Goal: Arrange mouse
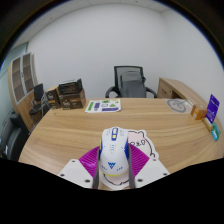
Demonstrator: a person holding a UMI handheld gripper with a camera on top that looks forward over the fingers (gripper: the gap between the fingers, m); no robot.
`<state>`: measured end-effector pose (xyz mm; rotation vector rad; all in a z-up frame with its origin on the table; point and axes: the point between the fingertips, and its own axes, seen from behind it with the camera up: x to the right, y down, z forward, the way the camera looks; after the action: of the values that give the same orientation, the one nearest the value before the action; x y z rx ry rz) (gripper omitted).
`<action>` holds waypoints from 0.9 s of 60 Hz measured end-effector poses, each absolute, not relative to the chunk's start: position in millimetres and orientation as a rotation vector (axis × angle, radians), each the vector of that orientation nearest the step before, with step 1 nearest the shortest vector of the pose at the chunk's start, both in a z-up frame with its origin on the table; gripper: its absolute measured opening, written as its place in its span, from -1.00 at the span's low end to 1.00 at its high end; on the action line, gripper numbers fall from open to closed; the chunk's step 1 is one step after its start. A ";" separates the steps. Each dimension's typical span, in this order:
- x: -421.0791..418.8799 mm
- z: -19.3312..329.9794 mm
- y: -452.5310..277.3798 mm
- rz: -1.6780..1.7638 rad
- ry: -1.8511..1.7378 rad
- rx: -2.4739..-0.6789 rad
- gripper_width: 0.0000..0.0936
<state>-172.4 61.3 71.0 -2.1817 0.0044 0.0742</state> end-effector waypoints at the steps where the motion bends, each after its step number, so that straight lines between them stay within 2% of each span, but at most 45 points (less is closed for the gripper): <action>1: -166.8 65.9 65.8 0.076 0.002 -2.191 -0.14; 13: -124.1 6.9 111.3 0.110 -0.002 -2.303 -0.14; 23: -124.6 -7.4 114.5 0.179 0.011 -2.319 -0.13; 29: -125.6 -7.7 113.7 0.170 -0.028 -2.320 0.09; 33: -128.2 -3.7 111.4 0.184 -0.035 -2.317 0.26; 38: -130.3 8.6 98.8 0.187 -0.015 -2.300 0.82; 40: -131.5 16.2 90.7 0.180 -0.005 -2.295 0.77; 54: -148.3 68.7 10.1 0.088 0.087 -2.229 0.78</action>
<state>-148.3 10.1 68.7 -2.2288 0.0867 0.0883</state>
